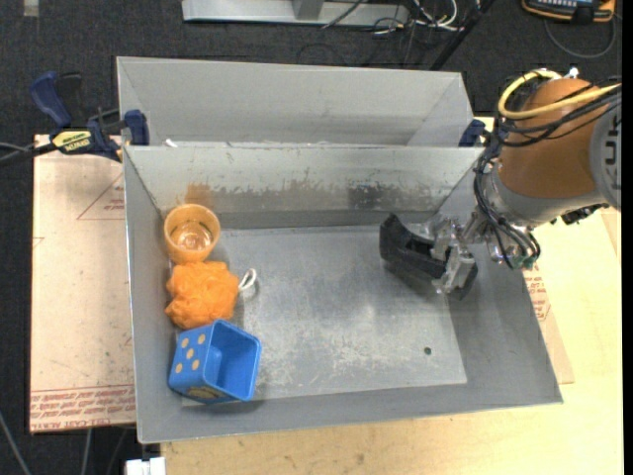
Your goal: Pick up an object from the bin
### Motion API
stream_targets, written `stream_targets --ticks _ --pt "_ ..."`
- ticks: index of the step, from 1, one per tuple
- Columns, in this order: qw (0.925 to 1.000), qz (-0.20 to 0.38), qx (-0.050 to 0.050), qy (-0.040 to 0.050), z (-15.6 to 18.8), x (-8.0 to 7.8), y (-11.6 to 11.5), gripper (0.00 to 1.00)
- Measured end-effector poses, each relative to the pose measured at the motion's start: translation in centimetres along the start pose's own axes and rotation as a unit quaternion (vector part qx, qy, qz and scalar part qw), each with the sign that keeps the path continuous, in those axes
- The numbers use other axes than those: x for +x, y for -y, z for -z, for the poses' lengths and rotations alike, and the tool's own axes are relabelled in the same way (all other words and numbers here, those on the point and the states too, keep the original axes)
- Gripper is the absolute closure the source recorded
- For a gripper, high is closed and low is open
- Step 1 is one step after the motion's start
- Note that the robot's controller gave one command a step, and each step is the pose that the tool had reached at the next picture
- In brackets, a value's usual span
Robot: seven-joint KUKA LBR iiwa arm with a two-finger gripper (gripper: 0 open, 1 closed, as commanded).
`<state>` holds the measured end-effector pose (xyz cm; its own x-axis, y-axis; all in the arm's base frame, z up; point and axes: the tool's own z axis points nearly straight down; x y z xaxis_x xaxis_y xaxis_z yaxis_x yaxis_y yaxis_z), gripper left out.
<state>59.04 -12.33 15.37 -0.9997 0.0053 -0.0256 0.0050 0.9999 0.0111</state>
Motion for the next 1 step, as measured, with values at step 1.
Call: stream_targets --ticks 1 --pt "0.9998 0.019 0.001 -0.004 5.83 0.32 1.67 1.0"
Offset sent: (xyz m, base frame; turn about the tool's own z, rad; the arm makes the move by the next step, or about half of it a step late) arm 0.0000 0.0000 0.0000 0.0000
